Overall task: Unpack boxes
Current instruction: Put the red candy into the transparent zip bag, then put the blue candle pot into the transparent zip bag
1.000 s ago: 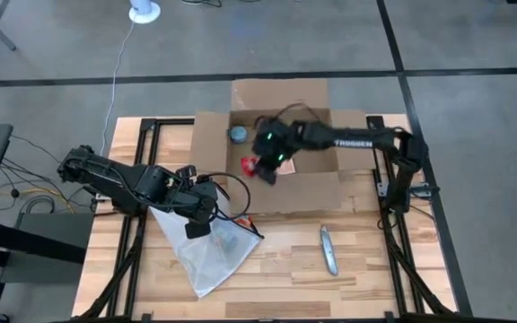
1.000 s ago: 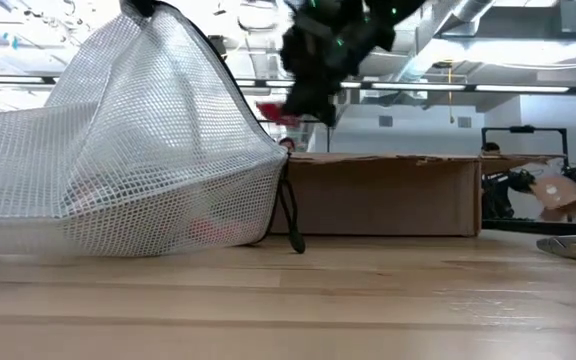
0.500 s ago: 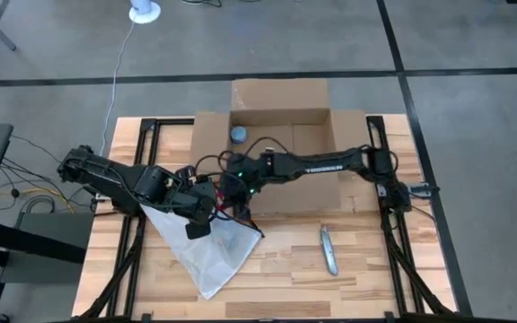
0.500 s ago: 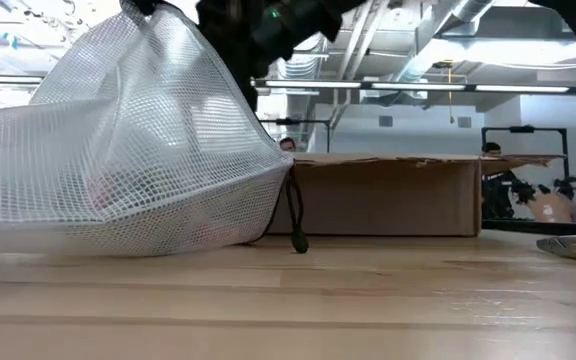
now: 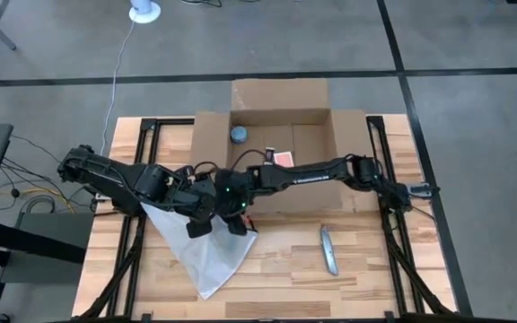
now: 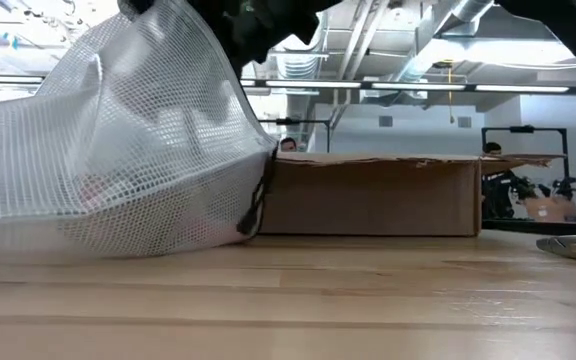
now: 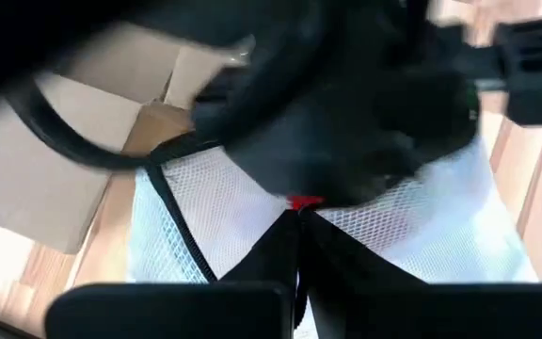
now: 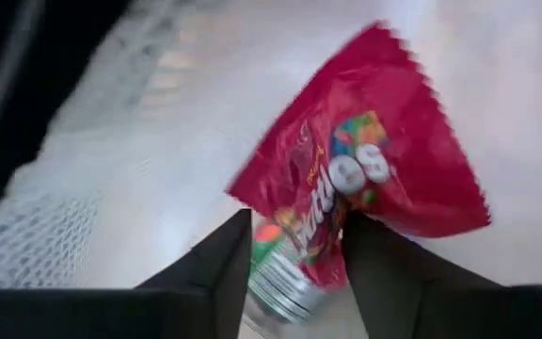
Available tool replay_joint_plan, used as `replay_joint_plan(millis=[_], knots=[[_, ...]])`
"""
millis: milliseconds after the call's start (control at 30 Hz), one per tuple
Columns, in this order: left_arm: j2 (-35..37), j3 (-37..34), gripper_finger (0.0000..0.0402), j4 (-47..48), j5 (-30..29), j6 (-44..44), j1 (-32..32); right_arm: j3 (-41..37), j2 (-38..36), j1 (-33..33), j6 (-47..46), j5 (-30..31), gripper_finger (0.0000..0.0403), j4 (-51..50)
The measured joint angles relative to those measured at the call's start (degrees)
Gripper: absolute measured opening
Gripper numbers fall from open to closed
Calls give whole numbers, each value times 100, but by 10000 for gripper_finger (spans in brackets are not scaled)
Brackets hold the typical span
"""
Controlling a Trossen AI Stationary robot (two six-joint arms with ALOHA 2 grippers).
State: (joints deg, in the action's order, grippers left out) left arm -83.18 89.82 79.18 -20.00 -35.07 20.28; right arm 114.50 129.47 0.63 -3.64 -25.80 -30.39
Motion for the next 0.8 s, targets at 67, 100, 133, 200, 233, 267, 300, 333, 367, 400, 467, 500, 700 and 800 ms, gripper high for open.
replay_joint_plan(millis=[67,100,133,200,233,267,300,333,367,400,467,500,700,800], knots=[[0,0,0,21,10,-18,5,0,-76,-88,142,6,169,-196],[0,0,0,44,12,-15,6,0,-107,-124,184,2,173,-239],[0,0,0,50,11,-15,6,0,-118,-151,194,-15,177,-238],[0,0,0,64,15,-17,6,2,-118,-193,179,-160,184,-190],[0,0,0,76,21,-17,6,2,-118,-195,197,-179,188,-221],[-2,0,0,81,21,-16,6,2,-118,-197,258,-175,192,-290],[-3,0,0,82,29,-14,6,8,-118,-195,334,-135,194,-382],[-4,0,0,96,40,-10,6,13,-150,-216,415,-95,196,-498],[-7,0,0,100,45,-3,6,13,-208,-249,535,-68,198,-704],[-11,0,0,92,45,5,6,13,-265,-307,663,-32,198,-851],[-11,0,0,84,41,34,6,13,-458,-484,938,175,196,-1034],[-11,0,0,82,42,46,6,13,-574,-585,1055,334,194,-1123],[-11,0,0,100,42,33,6,17,-1244,-1323,1608,1304,180,-1527],[-11,0,0,100,41,24,6,17,-1320,-1845,1582,1416,173,-1407]])
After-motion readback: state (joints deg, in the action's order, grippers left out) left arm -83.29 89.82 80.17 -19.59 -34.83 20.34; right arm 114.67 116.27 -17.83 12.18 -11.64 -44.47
